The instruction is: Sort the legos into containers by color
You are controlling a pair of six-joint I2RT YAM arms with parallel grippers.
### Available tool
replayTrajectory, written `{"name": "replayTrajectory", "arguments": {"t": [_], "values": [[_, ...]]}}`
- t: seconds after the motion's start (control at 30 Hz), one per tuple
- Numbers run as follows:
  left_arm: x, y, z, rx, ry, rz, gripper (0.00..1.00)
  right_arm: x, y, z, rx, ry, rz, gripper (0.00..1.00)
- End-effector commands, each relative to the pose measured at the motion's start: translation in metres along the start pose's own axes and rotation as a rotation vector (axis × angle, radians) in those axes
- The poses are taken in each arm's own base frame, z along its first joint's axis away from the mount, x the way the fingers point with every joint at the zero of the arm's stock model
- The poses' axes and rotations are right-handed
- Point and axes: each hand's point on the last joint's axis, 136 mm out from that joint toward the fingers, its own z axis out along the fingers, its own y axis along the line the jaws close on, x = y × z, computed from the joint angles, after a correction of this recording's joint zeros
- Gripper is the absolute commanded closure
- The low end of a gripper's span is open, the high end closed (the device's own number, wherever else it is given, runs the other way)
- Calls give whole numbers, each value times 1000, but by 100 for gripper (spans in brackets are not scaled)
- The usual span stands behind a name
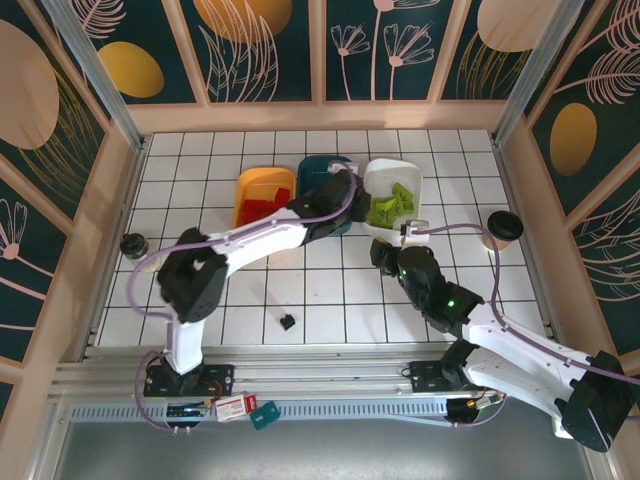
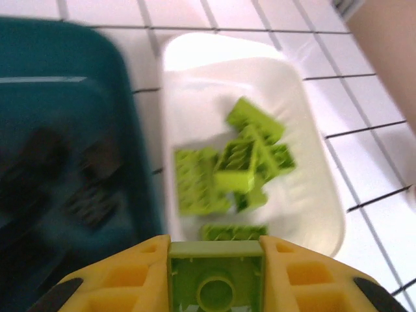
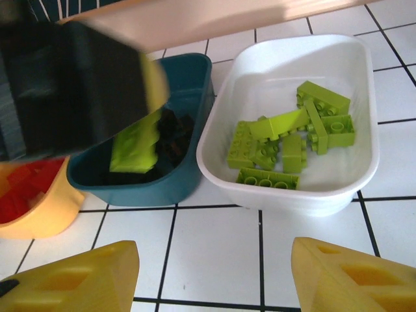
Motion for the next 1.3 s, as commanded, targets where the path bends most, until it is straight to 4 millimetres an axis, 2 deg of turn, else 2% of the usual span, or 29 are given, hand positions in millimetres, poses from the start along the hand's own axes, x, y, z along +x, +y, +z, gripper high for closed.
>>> {"name": "replayTrajectory", "arguments": {"t": [0.0,0.17,0.23,0.3,0.43,0.53,0.6,0.63,0.73,0.77,0.9,0.97,1.07,1.17,1.27], "values": [[-12,-19,35,83,-14,-7,76,13,-7,0,30,27,6,36],[-16,-30,70,152,-8,-66,66,18,-4,0,9,45,-8,35],[-21,-34,74,169,-15,-86,54,23,0,1,-14,63,-23,33],[-34,-34,69,183,-41,-110,42,29,9,1,-71,89,-44,31],[-67,-32,40,212,-119,-138,22,41,37,2,-226,138,-66,30],[-90,-30,2,232,-184,-145,9,53,59,3,-325,178,-80,29],[-102,-26,-31,240,-236,-138,2,64,76,6,-380,213,-103,29],[-105,-24,-46,239,-256,-133,1,71,82,7,-396,234,-119,29],[-94,-3,-86,198,-281,-118,1,97,108,13,-448,315,-198,28],[-92,6,-105,183,-298,-119,1,106,117,14,-469,341,-226,28],[-54,59,-153,59,-313,-158,2,146,155,14,-540,426,-357,28],[-27,91,-168,-27,-305,-173,1,156,172,10,-579,430,-391,27],[-10,123,-206,-95,-350,-215,1,170,199,1,-667,436,-422,27],[10,145,-231,-115,-375,-261,1,186,219,-8,-736,469,-456,27],[24,161,-245,-130,-388,-298,1,206,223,-4,-721,511,-503,27]]}}
